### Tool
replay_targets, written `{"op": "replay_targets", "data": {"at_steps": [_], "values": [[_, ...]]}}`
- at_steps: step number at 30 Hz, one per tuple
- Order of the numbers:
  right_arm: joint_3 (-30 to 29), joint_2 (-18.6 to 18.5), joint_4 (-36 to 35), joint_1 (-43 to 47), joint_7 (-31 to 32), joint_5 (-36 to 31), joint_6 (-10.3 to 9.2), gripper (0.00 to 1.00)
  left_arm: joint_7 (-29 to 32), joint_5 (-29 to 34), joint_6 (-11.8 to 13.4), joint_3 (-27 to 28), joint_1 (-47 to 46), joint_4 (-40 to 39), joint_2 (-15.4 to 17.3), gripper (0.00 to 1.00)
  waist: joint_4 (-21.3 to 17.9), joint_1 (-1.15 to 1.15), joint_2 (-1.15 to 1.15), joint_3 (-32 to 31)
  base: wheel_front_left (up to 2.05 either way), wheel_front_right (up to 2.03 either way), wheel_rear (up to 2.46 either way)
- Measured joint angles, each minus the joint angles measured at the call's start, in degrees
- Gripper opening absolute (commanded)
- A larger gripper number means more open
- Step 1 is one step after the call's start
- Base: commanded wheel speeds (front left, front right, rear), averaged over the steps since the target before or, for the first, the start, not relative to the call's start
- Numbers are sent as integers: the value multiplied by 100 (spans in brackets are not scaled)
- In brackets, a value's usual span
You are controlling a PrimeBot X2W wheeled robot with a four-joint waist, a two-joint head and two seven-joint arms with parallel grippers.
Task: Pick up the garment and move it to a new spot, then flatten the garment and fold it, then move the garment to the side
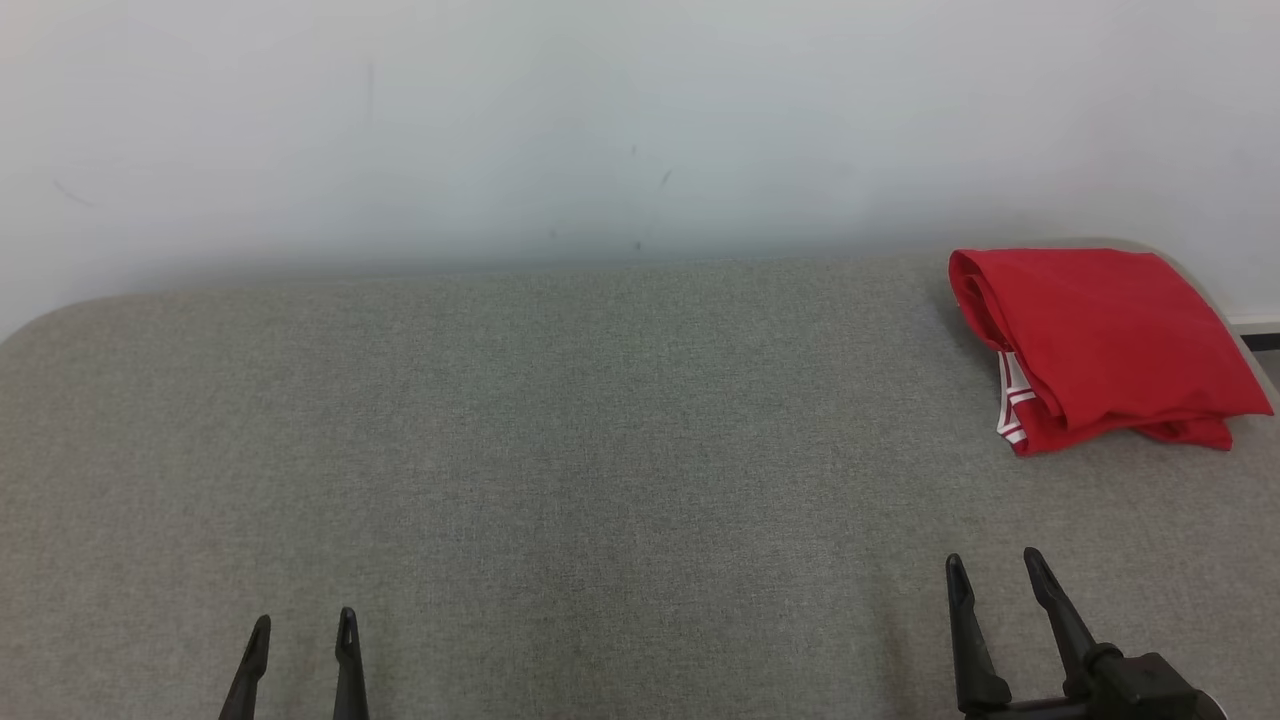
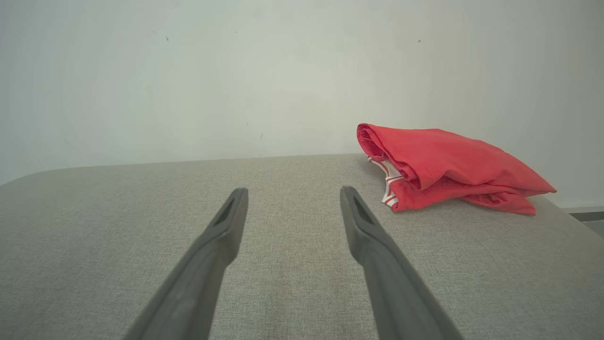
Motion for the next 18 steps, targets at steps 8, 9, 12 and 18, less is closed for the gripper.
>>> {"op": "replay_targets", "data": {"at_steps": [8, 9, 12, 18], "values": [[8, 1, 19, -14, -1, 15, 0, 100, 0, -45, 36, -24, 0, 4, 0, 100, -3, 0, 0, 14, 0, 0, 0], [8, 1, 22, -19, 0, 14, 0, 100, 0, -53, 36, -24, 0, 5, 0, 100, -3, 0, 0, 16, 0, 0, 0], [3, 0, 27, -20, -1, 14, 0, 100, 0, -77, 37, -29, 0, 7, 0, 100, -3, 0, 0, 21, 0, 0, 0], [10, 1, 85, 7, 1, 14, 0, 0, 3, -83, 34, -46, 0, 69, -7, 0, 1, 0, 0, 30, 0, 0, 0]]}}
